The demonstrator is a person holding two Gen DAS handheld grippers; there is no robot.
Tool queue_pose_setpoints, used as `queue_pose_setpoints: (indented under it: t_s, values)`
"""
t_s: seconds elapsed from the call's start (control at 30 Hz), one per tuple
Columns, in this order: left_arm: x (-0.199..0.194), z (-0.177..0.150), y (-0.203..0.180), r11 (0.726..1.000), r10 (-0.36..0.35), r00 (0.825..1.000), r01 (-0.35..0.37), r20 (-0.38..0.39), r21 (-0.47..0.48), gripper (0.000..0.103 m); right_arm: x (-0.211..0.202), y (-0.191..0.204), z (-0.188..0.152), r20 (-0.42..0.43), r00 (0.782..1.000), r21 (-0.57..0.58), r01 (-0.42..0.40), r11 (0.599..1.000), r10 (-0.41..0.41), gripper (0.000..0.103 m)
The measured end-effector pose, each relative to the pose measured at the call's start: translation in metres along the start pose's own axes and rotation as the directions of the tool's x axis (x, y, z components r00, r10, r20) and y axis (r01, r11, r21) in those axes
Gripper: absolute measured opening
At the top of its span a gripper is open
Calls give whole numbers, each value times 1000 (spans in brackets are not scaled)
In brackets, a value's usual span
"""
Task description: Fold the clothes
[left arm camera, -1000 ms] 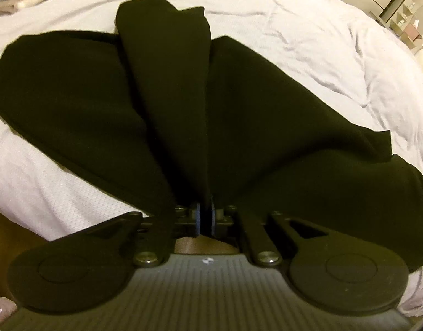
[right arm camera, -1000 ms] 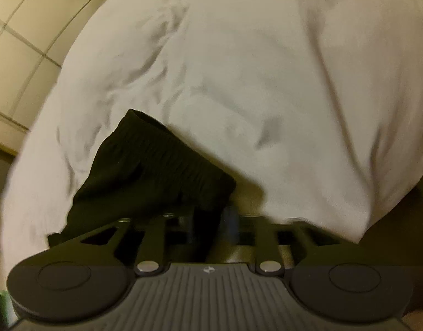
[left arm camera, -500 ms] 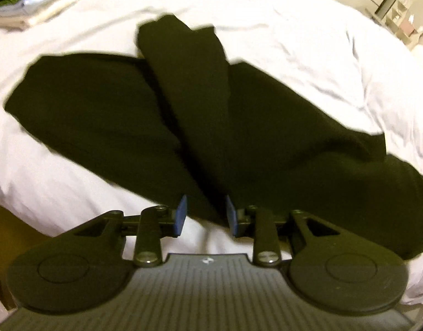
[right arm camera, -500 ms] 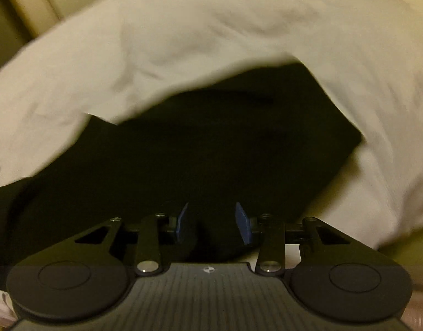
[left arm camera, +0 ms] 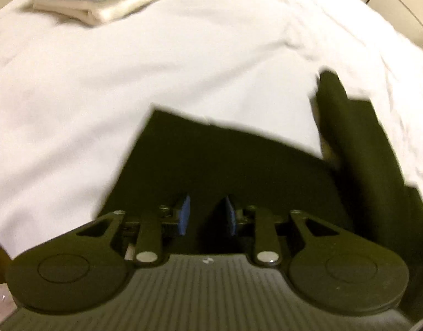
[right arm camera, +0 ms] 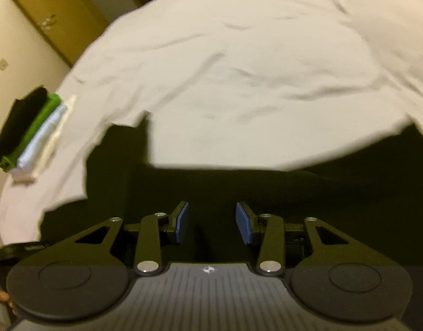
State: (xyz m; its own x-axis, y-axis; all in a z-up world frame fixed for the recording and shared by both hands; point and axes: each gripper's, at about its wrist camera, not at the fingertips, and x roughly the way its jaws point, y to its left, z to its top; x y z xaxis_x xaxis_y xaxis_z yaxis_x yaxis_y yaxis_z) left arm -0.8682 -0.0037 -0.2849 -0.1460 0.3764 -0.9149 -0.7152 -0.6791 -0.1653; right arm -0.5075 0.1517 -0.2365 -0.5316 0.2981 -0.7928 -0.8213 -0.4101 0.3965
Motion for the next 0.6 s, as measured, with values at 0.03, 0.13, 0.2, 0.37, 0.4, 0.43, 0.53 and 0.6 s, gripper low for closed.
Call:
queue_pose_setpoints:
  t_s: [0.03,0.13,0.2,0.37,0.4,0.43,0.53,0.6]
  values:
    - [-4,6,4,1000,-1,1000,1,12,3,23,7,9,7,5,1000,15,-20,1000,20,42]
    - [-16,14,17,1000,-10,1000,10,20,3,26,31,25,27,9,996,103,-89,991,89,51]
    - [-20,13,26,999,-35,999,35,-2,-19,27,50,25,38,-7,992,193,-124,973,127,60]
    - [-29,-1,51,989,-106,993,99,-59,-106,27,106,23,46,-57,968,353,-209,912,243,24]
    - [-33,-5,56,985,-122,991,114,-62,-126,27,108,36,49,-48,963,306,-237,922,264,10]
    - [-38,-8,63,980,-142,988,132,-63,-147,27,104,54,50,-38,961,212,-261,942,275,9]
    - [-55,-20,81,969,-176,982,161,-66,-188,31,85,122,41,-46,933,-100,-361,927,358,9]
    - [-65,-27,93,961,-194,979,176,-67,-213,33,74,167,19,-119,902,-266,-432,862,415,10]
